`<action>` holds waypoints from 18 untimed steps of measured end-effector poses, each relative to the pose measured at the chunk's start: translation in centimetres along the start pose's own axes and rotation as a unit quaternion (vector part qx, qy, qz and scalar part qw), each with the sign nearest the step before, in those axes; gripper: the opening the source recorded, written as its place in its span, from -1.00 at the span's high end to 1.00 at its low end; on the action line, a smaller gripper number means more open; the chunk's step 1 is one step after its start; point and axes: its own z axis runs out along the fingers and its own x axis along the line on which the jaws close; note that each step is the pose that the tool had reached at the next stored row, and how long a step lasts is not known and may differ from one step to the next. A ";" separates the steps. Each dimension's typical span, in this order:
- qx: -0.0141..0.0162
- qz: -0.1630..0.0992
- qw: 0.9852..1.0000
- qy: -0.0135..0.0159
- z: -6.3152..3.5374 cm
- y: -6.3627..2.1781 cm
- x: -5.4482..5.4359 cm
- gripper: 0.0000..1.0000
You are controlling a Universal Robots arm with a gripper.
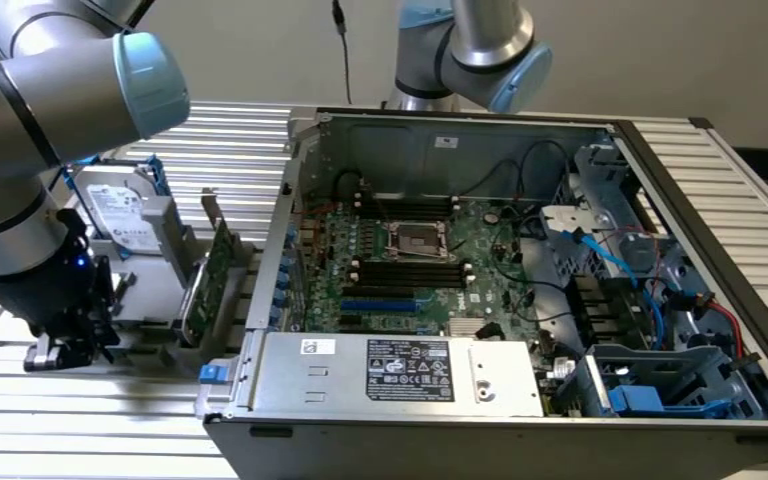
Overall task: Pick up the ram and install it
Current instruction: 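Pick up the ram and move it above insertion slot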
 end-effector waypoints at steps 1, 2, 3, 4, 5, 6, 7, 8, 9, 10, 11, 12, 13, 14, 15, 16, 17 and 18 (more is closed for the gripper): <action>0.000 0.001 1.000 0.000 0.01 -0.02 0.0 0.39; 0.000 0.002 1.000 0.000 0.02 -0.03 0.0 0.39; 0.000 0.003 1.000 0.000 0.02 -0.04 0.0 0.39; 0.000 0.004 1.000 0.000 0.02 -0.04 0.0 0.39; 0.000 0.005 1.000 0.000 0.02 -0.04 0.0 0.44; 0.000 0.007 1.000 0.000 0.02 -0.04 0.0 0.44; 0.000 0.009 1.000 0.000 0.02 -0.04 0.0 0.56; 0.000 0.011 1.000 0.000 0.02 -0.05 0.0 0.69; 0.000 0.012 1.000 0.000 0.02 -0.04 0.0 0.69; 0.000 0.013 1.000 0.000 0.02 -0.04 0.0 0.73; 0.000 0.014 1.000 0.000 0.02 -0.05 0.0 0.73; 0.000 0.014 1.000 0.000 0.01 -0.05 0.0 0.73; 0.000 0.014 1.000 0.000 0.01 -0.05 0.0 0.73; 0.000 0.014 1.000 0.000 0.01 -0.04 0.0 0.73; 0.000 0.015 1.000 0.000 0.02 -0.04 0.0 0.73; 0.000 0.018 1.000 0.000 0.04 -0.04 0.0 0.73; 0.000 0.021 1.000 0.000 0.05 -0.04 0.0 0.73; 0.000 0.023 1.000 -0.001 0.06 -0.04 0.0 0.73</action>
